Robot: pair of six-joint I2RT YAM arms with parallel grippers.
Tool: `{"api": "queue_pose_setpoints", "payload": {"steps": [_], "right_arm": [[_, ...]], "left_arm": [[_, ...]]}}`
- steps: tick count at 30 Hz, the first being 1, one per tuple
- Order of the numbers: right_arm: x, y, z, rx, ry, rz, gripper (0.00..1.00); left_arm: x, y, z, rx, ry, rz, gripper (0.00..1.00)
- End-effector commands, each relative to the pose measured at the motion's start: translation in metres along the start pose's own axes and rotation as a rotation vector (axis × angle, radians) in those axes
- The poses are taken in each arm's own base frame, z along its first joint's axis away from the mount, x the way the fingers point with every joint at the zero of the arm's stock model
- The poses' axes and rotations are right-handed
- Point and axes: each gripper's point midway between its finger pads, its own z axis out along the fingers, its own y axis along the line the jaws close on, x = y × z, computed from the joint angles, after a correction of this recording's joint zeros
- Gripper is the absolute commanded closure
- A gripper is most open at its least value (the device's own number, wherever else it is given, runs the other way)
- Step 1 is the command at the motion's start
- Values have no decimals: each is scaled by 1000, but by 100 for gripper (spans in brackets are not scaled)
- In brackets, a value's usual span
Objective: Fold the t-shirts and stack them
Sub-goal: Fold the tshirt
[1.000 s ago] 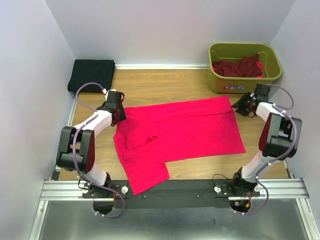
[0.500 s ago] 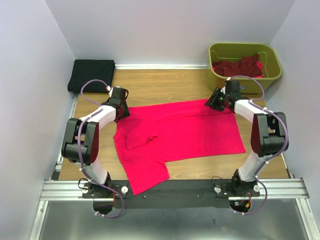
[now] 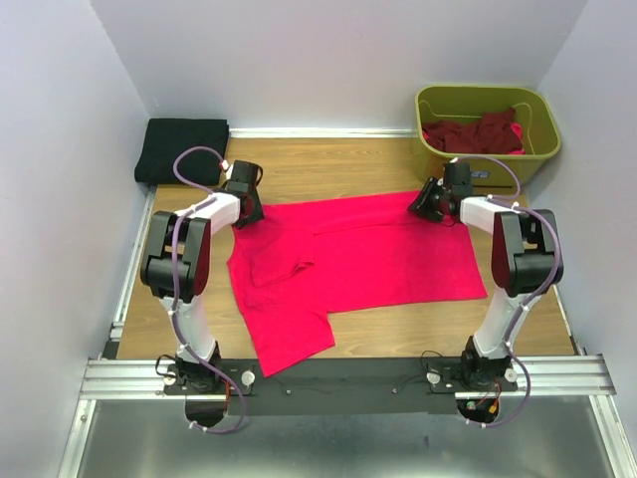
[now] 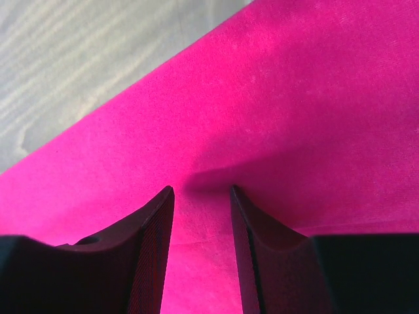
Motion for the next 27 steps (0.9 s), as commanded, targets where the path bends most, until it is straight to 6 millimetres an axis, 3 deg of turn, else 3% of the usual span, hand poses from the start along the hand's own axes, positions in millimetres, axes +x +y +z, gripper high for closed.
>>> {"api": "queue_pose_setpoints", "payload": {"steps": [1,4,7,9,10,12,15,19,21,23,24,27], "right_arm": [[6,-34,17,138,-6,8,53],[-1,-30,15,132,-22,8,52],[-12,-17,2,97,-51,-9,47],[-21,-8,-13,70,-82,-18,43],[-22,-5,-18,60,-86,-18,41],[-22,-1,-31,55,-86,-21,39],[-19,1,-54,65,-68,-36,34],[-7,2,-86,65,-40,-67,33],[2,-2,-105,78,-30,-77,33],[15,-10,-121,101,-19,-93,33],[18,-13,-126,109,-17,-98,33],[33,-20,-140,119,-1,-105,33]], "left_arm": [[1,-1,16,-26,30,18,48],[-12,-7,20,-22,22,20,47],[-30,-14,3,0,-14,1,47],[-45,-13,-22,13,-69,-23,46],[-48,-9,-39,15,-89,-49,46],[-47,-4,-54,18,-103,-65,46],[-26,10,-79,15,-93,-79,46],[28,36,-104,-16,-34,-91,46],[46,42,-110,-21,-5,-105,46],[80,52,-114,-37,54,-127,46],[79,53,-118,-34,49,-128,46],[110,65,-119,-72,121,-142,46]]}}
